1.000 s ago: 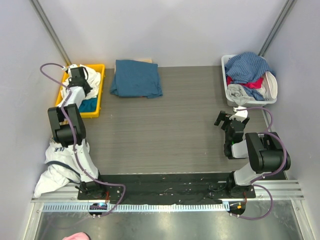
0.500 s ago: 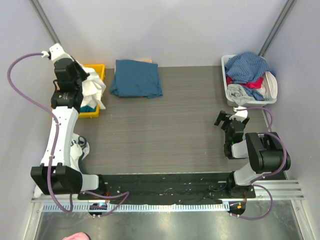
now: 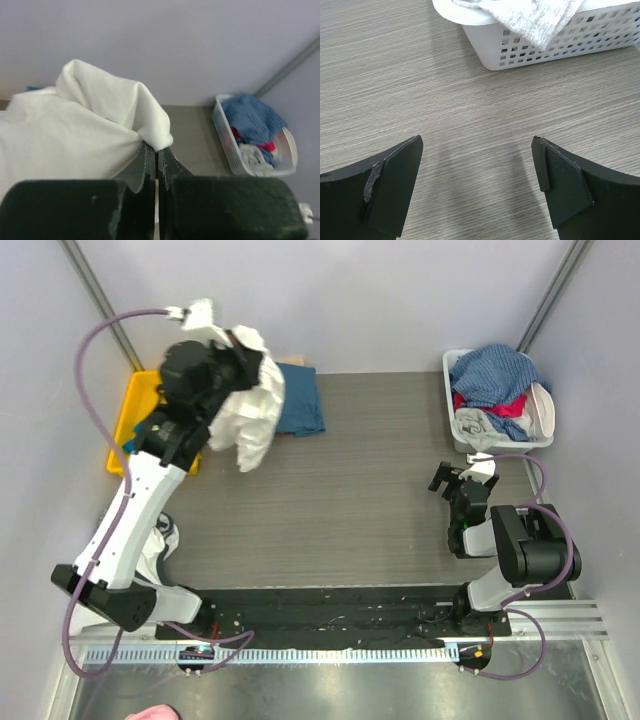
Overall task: Fold and stack the t-shirts
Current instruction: Move the tshirt to the center of the board, then flatten the tshirt out
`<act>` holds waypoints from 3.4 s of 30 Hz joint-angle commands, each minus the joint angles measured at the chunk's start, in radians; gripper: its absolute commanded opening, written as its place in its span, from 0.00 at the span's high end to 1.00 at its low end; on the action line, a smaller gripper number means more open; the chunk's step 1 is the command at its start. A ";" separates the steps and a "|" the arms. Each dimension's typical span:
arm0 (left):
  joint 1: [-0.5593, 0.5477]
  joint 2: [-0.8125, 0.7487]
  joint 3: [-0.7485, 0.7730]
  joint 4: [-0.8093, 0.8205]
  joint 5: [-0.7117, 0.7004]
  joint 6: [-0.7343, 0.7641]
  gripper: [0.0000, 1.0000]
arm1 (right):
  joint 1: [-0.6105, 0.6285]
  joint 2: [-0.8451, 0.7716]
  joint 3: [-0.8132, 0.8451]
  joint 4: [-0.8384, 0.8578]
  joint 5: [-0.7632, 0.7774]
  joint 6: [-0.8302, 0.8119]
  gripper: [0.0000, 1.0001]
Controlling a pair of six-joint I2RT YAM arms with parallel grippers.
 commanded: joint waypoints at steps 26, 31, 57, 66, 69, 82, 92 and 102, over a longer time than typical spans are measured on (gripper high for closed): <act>-0.309 -0.273 -0.884 -0.016 -0.213 -0.167 1.00 | 0.012 -0.024 0.025 0.030 0.080 0.006 0.00; -0.309 -0.286 -0.922 0.010 -0.201 -0.175 1.00 | 0.047 -0.117 0.270 -0.462 0.185 0.010 0.00; -0.309 -0.375 -1.046 0.020 -0.255 -0.224 1.00 | 0.239 0.287 0.875 -1.165 -0.125 0.133 0.00; -0.309 -0.381 -1.052 0.016 -0.262 -0.216 1.00 | 0.250 0.322 0.904 -1.181 -0.248 0.125 0.04; -0.309 -0.384 -1.052 0.014 -0.264 -0.216 1.00 | 0.251 0.337 0.920 -1.194 -0.321 0.122 0.06; -0.309 -0.407 -1.063 0.005 -0.270 -0.226 1.00 | 0.289 0.405 0.989 -1.299 -0.423 0.078 0.18; -0.309 -0.442 -1.083 -0.010 -0.272 -0.235 1.00 | 0.309 0.391 0.951 -1.343 -0.366 0.066 0.43; -0.309 -0.444 -1.082 -0.016 -0.279 -0.236 1.00 | 0.309 0.380 0.935 -1.348 -0.326 0.076 0.99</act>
